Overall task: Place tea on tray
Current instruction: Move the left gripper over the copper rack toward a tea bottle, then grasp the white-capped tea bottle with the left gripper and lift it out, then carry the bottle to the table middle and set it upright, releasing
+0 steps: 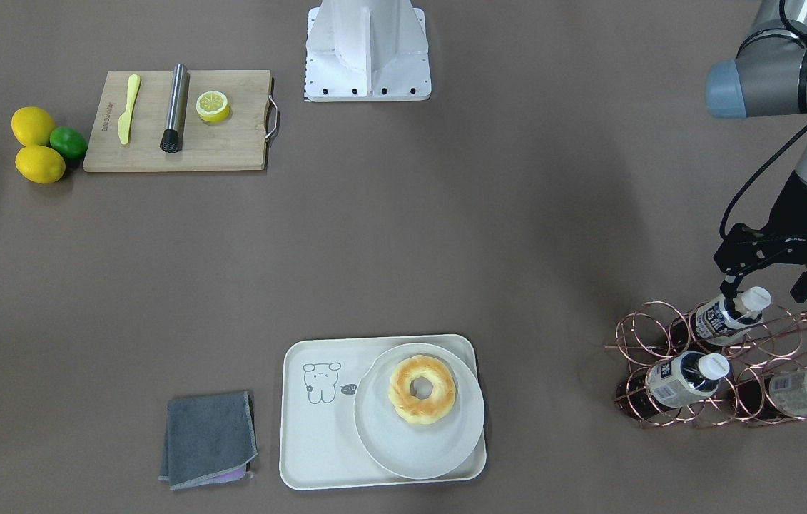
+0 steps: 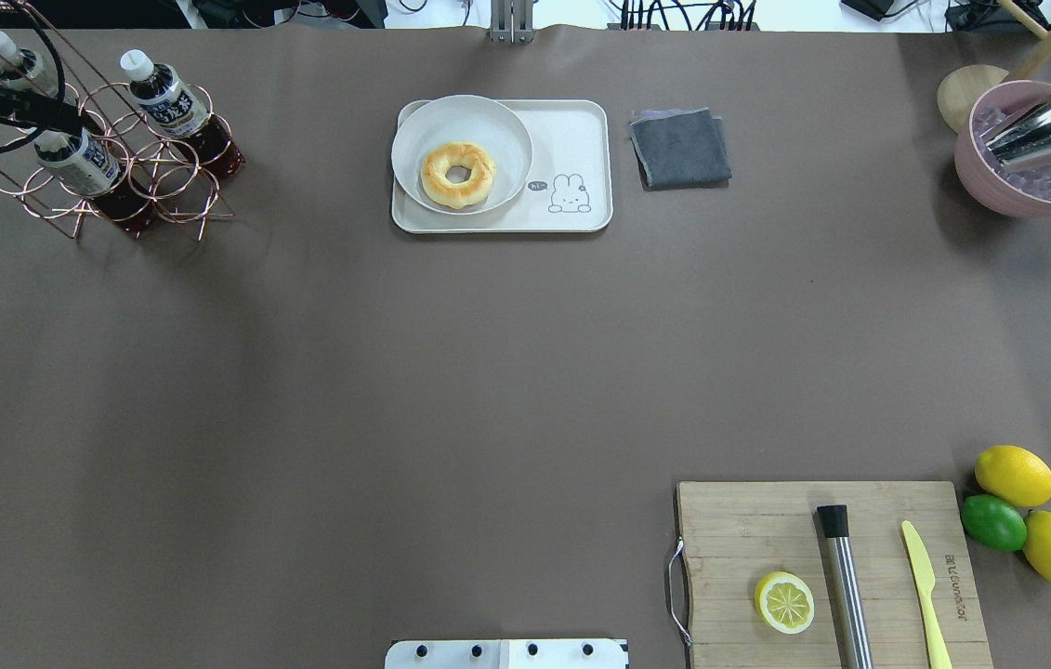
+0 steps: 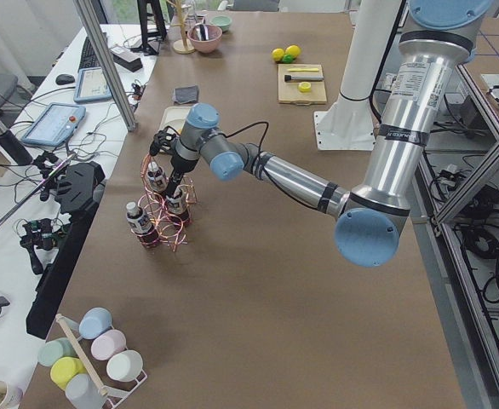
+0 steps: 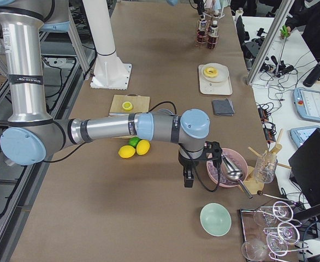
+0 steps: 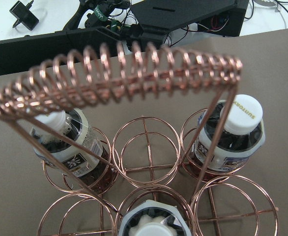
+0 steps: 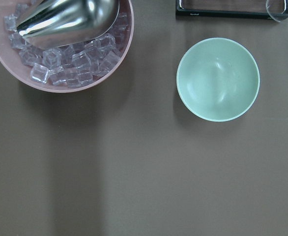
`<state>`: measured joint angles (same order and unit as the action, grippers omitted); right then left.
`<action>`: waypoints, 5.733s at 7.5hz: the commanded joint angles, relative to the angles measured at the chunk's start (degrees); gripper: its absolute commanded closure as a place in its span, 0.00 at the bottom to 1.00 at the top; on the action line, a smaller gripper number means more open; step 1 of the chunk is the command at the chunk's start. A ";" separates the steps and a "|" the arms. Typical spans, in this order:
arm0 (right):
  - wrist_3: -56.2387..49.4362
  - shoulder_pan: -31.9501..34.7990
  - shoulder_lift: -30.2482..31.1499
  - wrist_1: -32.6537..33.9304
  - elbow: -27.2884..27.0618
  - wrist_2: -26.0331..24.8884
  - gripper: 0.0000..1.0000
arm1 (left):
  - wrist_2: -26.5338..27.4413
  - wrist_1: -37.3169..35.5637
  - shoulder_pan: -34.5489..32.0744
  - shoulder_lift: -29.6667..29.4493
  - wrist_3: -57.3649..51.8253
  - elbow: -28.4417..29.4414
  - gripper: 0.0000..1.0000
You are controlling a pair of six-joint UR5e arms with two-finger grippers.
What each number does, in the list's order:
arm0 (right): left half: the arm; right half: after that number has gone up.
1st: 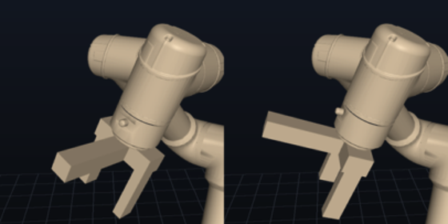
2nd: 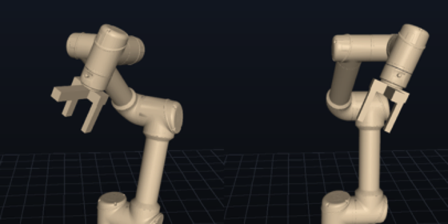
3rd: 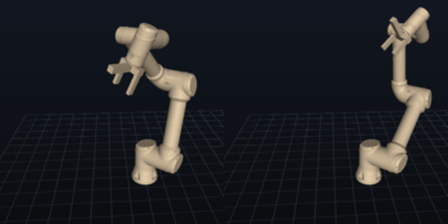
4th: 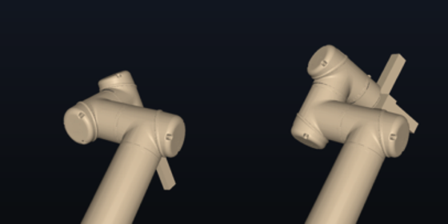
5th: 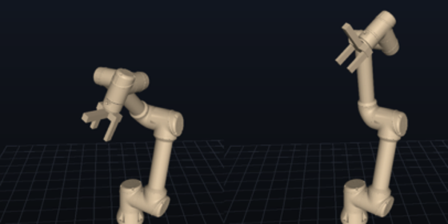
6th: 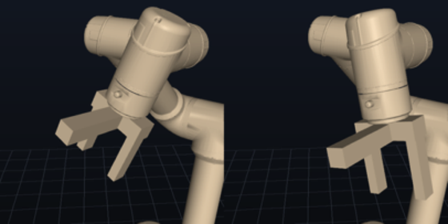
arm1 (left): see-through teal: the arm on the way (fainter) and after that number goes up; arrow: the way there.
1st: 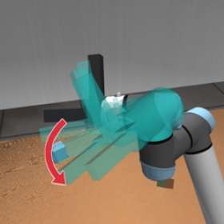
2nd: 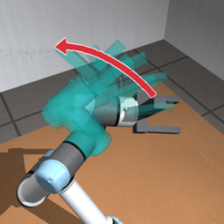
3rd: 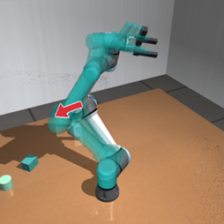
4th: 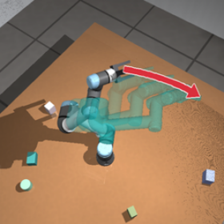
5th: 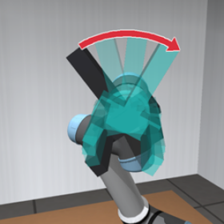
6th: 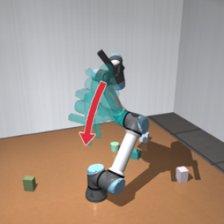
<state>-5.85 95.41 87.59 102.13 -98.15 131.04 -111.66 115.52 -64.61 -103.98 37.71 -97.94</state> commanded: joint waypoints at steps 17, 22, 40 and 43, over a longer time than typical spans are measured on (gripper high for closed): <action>-0.12 0.03 0.21 -0.18 -0.64 0.09 0.00 | -8.82 -22.49 -10.69 -5.95 -8.58 -11.65 1.00; -0.12 -0.05 0.21 -0.18 -0.29 0.00 0.00 | -5.09 -32.37 2.15 -7.11 8.46 -26.92 1.00; -0.04 0.03 0.47 -0.09 -0.28 -0.17 0.00 | 23.50 -44.25 41.23 -38.05 36.03 -7.54 1.00; 0.05 0.03 0.39 -0.09 -0.29 -0.17 0.00 | 24.74 -43.45 41.41 -37.79 35.77 -6.91 1.00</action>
<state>-5.85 95.45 88.04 102.04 -98.43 130.86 -87.20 71.79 -23.26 -142.03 73.72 -104.91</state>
